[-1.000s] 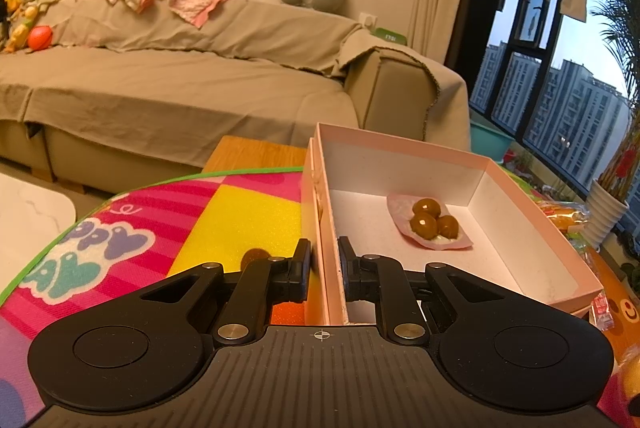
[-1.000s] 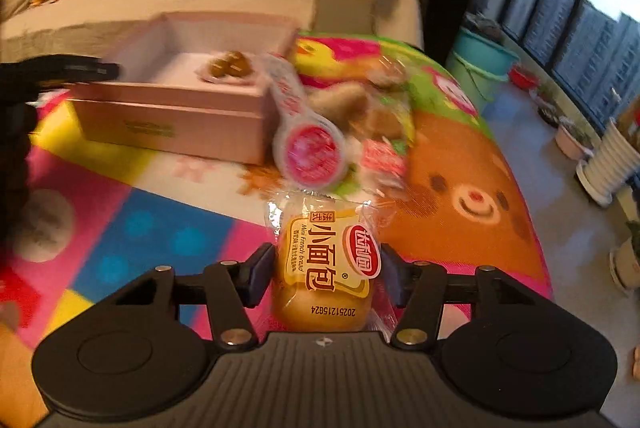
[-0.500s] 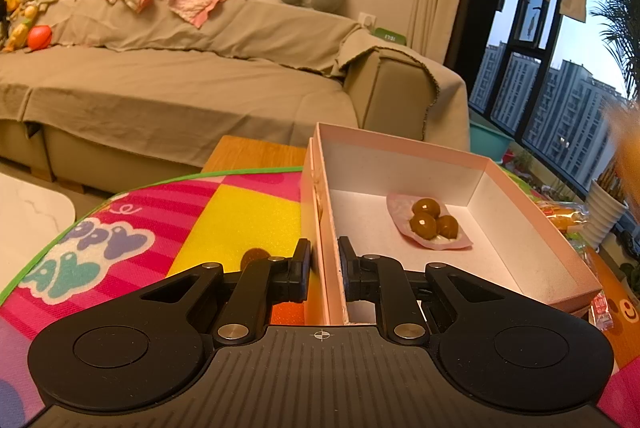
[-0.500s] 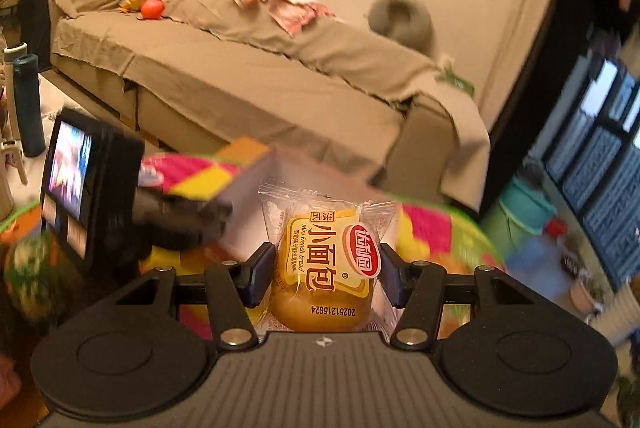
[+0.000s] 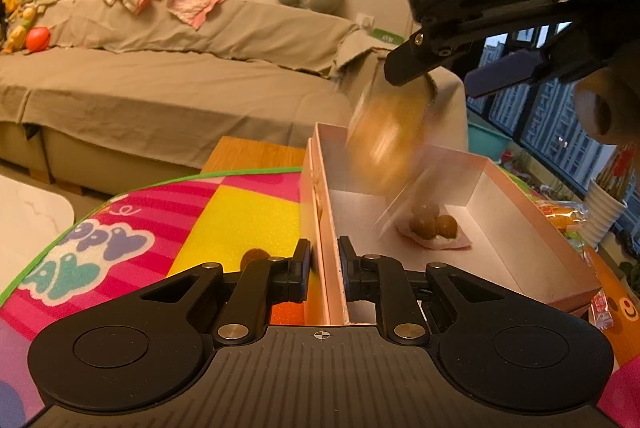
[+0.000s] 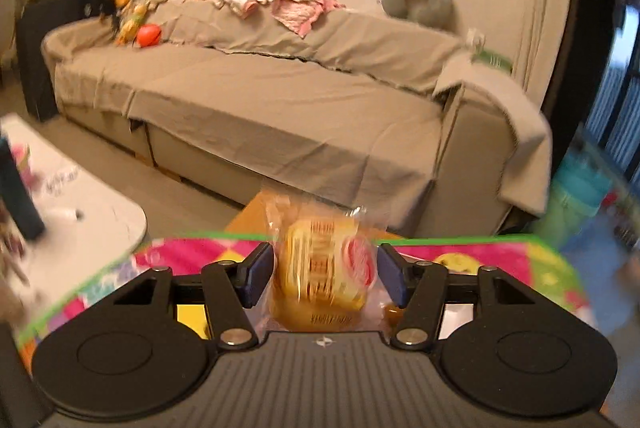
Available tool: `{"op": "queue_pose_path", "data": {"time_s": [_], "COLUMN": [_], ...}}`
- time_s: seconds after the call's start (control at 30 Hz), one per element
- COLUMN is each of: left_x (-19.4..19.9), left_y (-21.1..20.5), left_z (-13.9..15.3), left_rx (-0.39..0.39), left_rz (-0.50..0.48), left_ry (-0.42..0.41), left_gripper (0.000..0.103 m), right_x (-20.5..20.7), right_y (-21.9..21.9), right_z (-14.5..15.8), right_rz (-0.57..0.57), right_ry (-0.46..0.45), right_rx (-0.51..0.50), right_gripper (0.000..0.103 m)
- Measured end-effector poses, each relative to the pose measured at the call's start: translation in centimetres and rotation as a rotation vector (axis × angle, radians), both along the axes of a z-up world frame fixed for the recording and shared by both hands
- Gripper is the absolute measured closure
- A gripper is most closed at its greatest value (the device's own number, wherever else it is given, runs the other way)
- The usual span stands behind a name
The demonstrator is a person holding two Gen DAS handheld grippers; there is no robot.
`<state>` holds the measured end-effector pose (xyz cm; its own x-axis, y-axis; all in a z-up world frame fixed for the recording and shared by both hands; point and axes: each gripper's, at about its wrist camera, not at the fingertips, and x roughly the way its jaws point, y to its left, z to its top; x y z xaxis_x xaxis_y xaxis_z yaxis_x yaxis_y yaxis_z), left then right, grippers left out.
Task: Organize objects
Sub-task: 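Carry the wrapped bun into the pink box and release it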
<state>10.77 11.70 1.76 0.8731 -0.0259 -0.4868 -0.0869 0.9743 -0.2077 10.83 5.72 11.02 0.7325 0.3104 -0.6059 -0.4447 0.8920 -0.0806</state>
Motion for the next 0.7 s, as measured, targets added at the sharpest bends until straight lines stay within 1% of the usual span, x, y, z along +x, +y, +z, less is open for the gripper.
{"op": "queue_pose_path", "data": {"time_s": [0.07,0.1,0.23,0.37,0.43,0.5,0.57,0.63,0.7], "left_x": [0.1,0.1,0.2,0.1,0.1,0.1,0.0,0.0,-0.1], "left_y": [0.0,0.0,0.1,0.1,0.0,0.1,0.0,-0.1,-0.2], "left_z": [0.0,0.0,-0.1,-0.1,-0.1,0.0,-0.1,0.0,0.0], "left_rx": [0.002,0.003,0.005,0.007,0.010,0.012,0.016,0.021,0.026], "left_rz": [-0.003,-0.004,-0.004,-0.004,-0.003,-0.002,0.001,0.005,0.009], "left_ry": [-0.002,-0.002,-0.003,-0.006,-0.008,-0.010,-0.011,-0.012,-0.014], "left_gripper": [0.086,0.086,0.086,0.086,0.086,0.086,0.087,0.087,0.087], "right_x": [1.0,1.0,-0.2,-2.3,-3.9,-5.6,-7.2,-8.7,-9.8], "right_y": [-1.0,-1.5,-4.3,-9.2,-12.2,-15.1,-17.3,-19.3,-20.6], "right_z": [0.0,-0.1,-0.1,-0.4,-1.0,-1.8,-2.9,-4.3,-5.7], "right_rz": [-0.018,-0.020,-0.045,-0.103,-0.152,-0.207,-0.258,-0.295,-0.309], "right_ry": [0.035,0.038,0.006,0.002,-0.003,-0.024,-0.035,-0.028,-0.010], "right_rx": [0.059,0.073,0.060,0.054,0.039,0.000,-0.044,-0.075,-0.087], "right_gripper": [0.038,0.036,0.030,0.027,0.024,0.022,0.021,0.021,0.021]}}
